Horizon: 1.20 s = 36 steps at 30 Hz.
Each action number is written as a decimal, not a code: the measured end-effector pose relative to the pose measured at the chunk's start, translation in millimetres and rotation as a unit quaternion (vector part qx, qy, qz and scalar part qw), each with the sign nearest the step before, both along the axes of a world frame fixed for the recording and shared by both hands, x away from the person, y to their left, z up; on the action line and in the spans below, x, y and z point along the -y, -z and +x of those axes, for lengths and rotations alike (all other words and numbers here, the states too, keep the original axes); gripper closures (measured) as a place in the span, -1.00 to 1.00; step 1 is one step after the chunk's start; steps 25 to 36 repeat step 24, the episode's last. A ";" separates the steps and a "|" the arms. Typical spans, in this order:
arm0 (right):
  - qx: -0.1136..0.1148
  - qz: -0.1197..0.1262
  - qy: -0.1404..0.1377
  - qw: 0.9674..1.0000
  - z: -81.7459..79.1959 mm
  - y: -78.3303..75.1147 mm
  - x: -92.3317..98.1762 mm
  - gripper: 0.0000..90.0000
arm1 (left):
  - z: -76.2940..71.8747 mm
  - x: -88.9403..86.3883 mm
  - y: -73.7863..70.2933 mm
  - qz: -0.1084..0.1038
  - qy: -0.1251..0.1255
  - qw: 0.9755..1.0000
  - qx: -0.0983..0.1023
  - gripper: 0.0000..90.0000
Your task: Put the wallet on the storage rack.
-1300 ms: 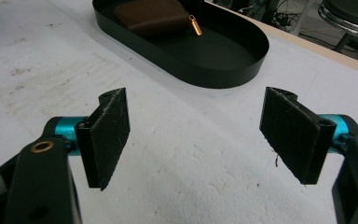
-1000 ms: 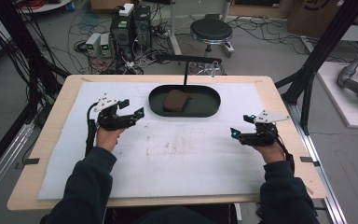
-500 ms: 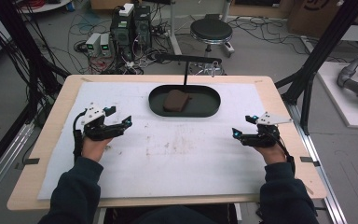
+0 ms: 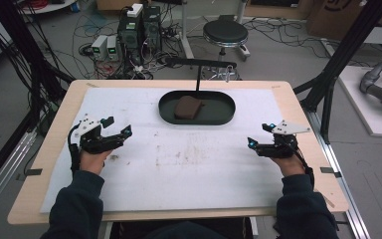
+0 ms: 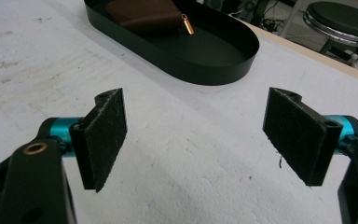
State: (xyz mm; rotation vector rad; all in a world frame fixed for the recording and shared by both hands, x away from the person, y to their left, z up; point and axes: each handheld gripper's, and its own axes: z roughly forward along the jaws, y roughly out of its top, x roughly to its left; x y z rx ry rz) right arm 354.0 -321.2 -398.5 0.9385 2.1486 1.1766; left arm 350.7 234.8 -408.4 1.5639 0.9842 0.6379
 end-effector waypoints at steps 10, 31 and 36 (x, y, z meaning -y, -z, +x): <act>-0.005 -0.001 0.002 1.000 1.1 2.2 1.0 -0.51 | 3.9 -0.2 4.9 0.004 0.002 1.000 -0.012 -0.55; -0.014 -0.003 0.005 1.000 4.4 4.9 2.1 -0.51 | 3.5 0.3 5.5 0.000 0.001 1.000 -0.008 -0.53; -0.014 -0.003 0.005 1.000 4.4 4.9 2.1 -0.51 | 3.5 0.3 5.5 0.000 0.001 1.000 -0.008 -0.53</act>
